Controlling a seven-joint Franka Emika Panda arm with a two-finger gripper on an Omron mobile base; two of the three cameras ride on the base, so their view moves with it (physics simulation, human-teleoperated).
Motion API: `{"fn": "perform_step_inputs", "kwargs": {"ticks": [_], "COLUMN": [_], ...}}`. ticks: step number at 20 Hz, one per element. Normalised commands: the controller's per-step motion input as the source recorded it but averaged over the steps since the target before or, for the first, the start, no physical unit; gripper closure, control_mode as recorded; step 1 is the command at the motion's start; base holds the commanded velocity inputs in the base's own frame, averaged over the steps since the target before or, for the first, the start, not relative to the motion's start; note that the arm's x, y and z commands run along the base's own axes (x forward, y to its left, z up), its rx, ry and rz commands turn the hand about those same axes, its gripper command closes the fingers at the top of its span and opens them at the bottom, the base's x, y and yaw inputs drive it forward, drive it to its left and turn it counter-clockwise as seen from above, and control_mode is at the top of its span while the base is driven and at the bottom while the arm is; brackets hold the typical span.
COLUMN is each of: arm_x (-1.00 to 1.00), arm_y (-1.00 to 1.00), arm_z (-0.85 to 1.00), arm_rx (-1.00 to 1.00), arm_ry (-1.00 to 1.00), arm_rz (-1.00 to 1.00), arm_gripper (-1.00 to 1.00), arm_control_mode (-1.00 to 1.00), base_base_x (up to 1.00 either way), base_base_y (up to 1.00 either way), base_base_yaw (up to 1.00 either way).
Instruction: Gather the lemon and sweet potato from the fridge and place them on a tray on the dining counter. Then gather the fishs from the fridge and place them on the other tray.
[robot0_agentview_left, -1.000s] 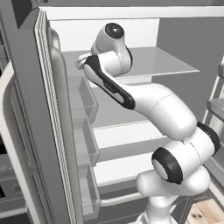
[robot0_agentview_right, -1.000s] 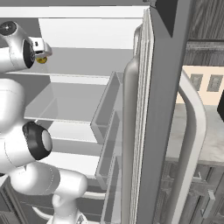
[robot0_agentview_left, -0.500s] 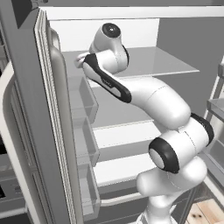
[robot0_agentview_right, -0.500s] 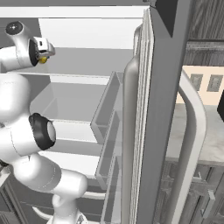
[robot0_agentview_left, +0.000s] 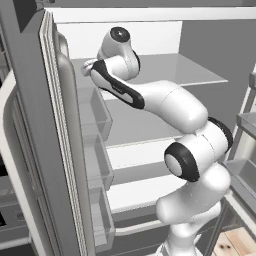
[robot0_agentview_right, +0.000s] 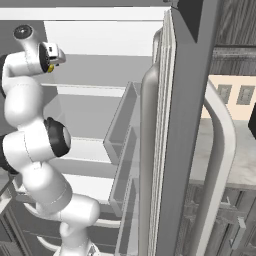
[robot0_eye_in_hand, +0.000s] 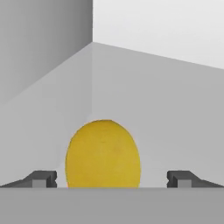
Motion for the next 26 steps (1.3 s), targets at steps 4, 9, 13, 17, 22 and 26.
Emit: {"fn": "perform_step_inputs", "kwargs": {"ticks": [4, 9, 13, 17, 22, 26], "arm_x": [0.27, 0.00, 0.03, 0.09, 0.04, 0.00], "arm_y": [0.16, 0.05, 0.03, 0.01, 0.01, 0.00], "arm_z": [-0.06, -0.12, -0.12, -0.14, -0.18, -0.25], "arm_rx": [0.00, 0.00, 0.00, 0.00, 0.00, -0.02], "arm_ry": [0.03, 0.01, 0.03, 0.03, 0.05, 0.01], "arm_rz": [0.00, 0.00, 0.00, 0.00, 0.00, 0.00], "arm_gripper": [-1.00, -1.00, -1.00, 1.00, 1.00, 1.00], "arm_control_mode": [-1.00, -1.00, -1.00, -1.00, -1.00, -1.00], "base_base_x": [0.00, 0.00, 0.00, 0.00, 0.00, 0.00], "base_base_y": [0.00, 0.00, 0.00, 0.00, 0.00, 0.00], "base_base_yaw": [0.00, 0.00, 0.00, 0.00, 0.00, 0.00]}}
